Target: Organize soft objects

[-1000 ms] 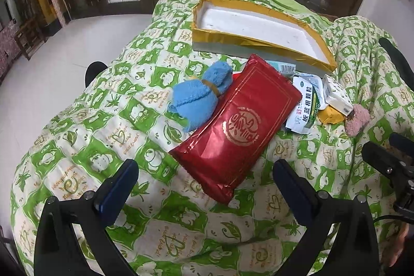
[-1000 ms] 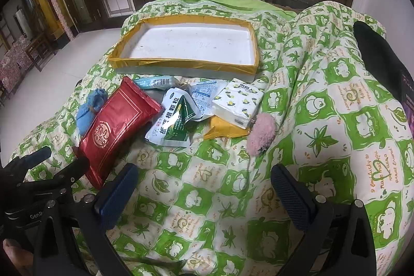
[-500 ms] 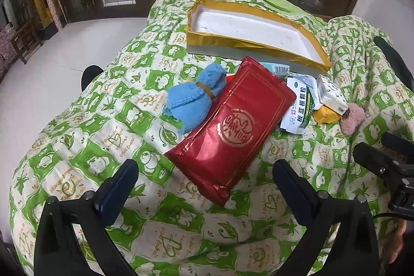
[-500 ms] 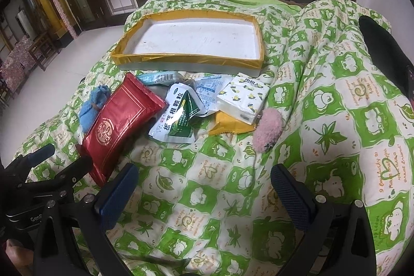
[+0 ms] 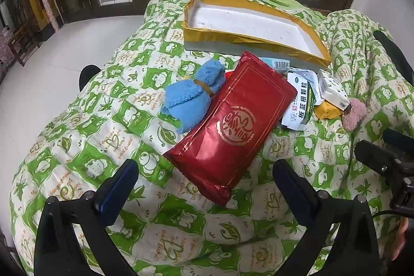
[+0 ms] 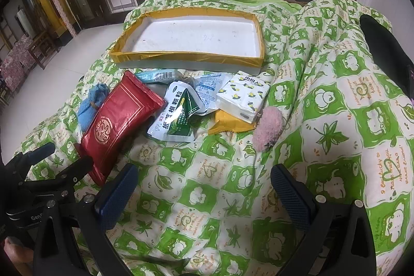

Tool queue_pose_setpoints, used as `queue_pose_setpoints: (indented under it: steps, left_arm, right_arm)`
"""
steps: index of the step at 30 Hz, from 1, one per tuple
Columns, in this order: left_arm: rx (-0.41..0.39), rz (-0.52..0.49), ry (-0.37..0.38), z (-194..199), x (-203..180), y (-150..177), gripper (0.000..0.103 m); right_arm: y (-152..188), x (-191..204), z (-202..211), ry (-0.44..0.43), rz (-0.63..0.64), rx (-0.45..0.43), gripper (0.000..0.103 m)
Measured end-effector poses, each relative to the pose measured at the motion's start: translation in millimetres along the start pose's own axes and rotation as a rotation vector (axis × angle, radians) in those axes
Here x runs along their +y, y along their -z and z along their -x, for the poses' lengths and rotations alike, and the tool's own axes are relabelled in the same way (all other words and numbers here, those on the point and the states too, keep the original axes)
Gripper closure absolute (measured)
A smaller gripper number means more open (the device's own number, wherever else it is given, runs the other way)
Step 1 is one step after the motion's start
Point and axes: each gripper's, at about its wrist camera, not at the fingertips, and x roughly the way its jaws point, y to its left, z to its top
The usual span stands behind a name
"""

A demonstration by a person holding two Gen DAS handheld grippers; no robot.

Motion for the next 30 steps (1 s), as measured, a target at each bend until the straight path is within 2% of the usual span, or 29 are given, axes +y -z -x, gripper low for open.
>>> queue_pose_setpoints:
  steps: [5, 24, 30]
  left_arm:
    - [-0.013, -0.020, -0.023, 0.5, 0.4, -2.1, 0.000]
    - [-0.010, -0.025, -0.017, -0.7, 0.9, 0.6, 0.000]
    - [-0.014, -0.041, -0.001, 2.5, 0.9, -1.7, 0.000]
  right_arm:
    - [-0.5, 0.8, -1.9, 0.000, 0.004, 0.008, 0.000]
    - [-1.1, 0.6, -2.7, -0.003, 0.002, 0.011, 0.001]
    - [-15.3, -2.9, 5.7, 0.008, 0.039, -0.003, 0.000]
